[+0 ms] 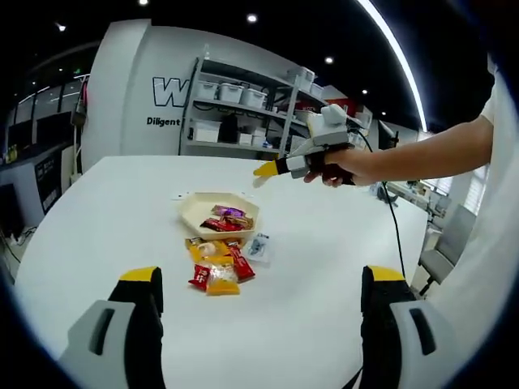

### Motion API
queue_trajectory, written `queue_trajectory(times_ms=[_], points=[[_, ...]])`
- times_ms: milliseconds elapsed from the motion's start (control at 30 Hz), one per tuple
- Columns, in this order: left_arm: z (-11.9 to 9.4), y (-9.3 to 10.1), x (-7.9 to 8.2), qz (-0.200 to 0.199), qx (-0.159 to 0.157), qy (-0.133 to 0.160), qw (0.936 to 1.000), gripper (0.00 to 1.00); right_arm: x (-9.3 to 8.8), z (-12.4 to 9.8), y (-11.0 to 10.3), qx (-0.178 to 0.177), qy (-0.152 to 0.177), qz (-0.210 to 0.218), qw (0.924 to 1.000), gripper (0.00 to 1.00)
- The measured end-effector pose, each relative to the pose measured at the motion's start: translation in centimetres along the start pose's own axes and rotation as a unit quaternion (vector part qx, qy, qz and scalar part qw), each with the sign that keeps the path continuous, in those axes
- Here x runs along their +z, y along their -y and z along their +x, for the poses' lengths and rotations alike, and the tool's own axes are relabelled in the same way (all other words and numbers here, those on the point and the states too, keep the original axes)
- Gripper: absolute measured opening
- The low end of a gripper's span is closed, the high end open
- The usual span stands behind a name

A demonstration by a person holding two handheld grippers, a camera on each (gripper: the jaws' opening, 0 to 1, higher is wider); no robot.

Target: Place the target food into the container with the food tongs after gripping and lifting it, then release it inside without dropping or visibly crushing the food.

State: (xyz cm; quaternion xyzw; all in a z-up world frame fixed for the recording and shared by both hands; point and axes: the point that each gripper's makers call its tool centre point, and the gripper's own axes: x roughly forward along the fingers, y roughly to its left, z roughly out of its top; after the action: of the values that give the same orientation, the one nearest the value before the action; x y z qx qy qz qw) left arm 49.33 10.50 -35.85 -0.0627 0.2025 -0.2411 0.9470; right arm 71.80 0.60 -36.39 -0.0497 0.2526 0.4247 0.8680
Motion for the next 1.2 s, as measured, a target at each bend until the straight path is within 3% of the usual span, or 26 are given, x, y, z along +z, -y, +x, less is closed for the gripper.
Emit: queue_trajectory(times_ms=[400,667,1200], points=[[0.2,0.0,-0.1,-0.002,0.000,-0.003,1.0000,0.98,-3.7,-0.2,-1.4,0.012,-0.028,0.010,0.9995,0.20],[0.3,0.2,-0.5,-0.004,-0.003,-0.007,1.0000,0.98,-6.5,0.3,-3.9,0.028,-0.046,0.018,0.9984,0.20],[0.0,0.0,-0.9,-0.004,-0.004,-0.012,0.9999,0.98,-9.4,1.7,-6.9,0.053,-0.066,0.012,0.9964,0.20]])
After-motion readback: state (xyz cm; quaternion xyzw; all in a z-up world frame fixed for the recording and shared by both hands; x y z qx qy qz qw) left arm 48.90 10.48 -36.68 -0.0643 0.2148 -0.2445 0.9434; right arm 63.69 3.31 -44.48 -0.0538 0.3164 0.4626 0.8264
